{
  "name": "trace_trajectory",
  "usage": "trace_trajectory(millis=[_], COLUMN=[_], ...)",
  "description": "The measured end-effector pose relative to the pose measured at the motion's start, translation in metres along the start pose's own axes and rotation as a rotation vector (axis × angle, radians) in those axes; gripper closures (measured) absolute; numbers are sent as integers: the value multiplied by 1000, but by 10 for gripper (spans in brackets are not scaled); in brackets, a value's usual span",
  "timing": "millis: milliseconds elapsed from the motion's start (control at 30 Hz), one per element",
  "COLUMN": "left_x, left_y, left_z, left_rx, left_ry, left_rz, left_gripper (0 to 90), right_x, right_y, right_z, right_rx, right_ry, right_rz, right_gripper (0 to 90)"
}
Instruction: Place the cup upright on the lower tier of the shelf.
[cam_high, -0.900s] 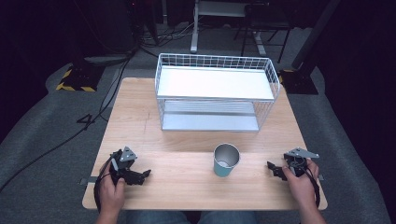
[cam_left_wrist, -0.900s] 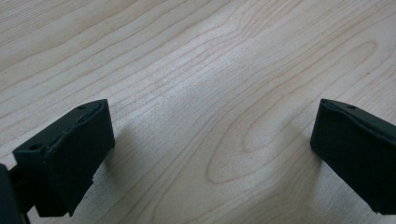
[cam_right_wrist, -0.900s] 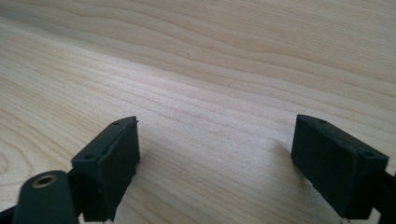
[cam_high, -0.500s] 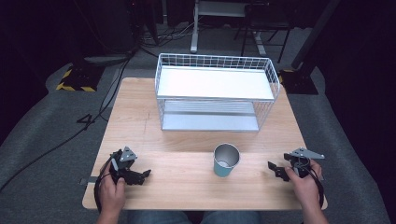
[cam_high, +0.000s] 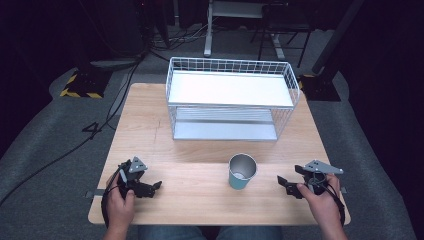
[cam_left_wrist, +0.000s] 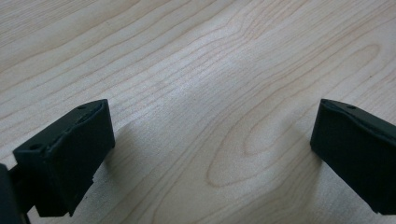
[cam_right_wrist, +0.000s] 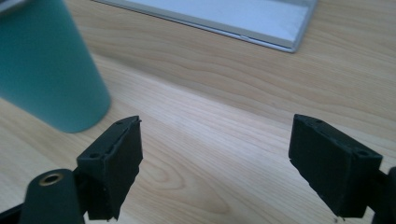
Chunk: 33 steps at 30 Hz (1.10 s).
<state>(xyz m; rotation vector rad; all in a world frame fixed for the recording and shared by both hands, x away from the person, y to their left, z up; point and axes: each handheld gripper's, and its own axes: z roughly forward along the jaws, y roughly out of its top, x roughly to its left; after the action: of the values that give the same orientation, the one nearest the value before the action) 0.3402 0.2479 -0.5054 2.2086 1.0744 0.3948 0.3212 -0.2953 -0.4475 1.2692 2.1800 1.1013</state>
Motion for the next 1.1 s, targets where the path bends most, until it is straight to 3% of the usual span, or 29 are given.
trace_trajectory(millis=[467, 700, 867, 1100], left_x=[0, 0, -1, -2], left_y=[0, 0, 0, -1], left_z=[0, 0, 0, 0], left_rx=[0, 0, 0, -3], left_ry=[-2, -2, -1, 9], left_rz=[-8, -8, -8, -26], left_gripper=[2, 2, 2, 2], right_x=[45, 71, 80, 89], right_y=[14, 13, 12, 12], right_z=[-6, 9, 19, 36], right_rx=[-7, 0, -7, -27], right_ry=[107, 198, 227, 220], right_rz=[-92, -134, -139, -135], right_gripper=[177, 163, 162, 162])
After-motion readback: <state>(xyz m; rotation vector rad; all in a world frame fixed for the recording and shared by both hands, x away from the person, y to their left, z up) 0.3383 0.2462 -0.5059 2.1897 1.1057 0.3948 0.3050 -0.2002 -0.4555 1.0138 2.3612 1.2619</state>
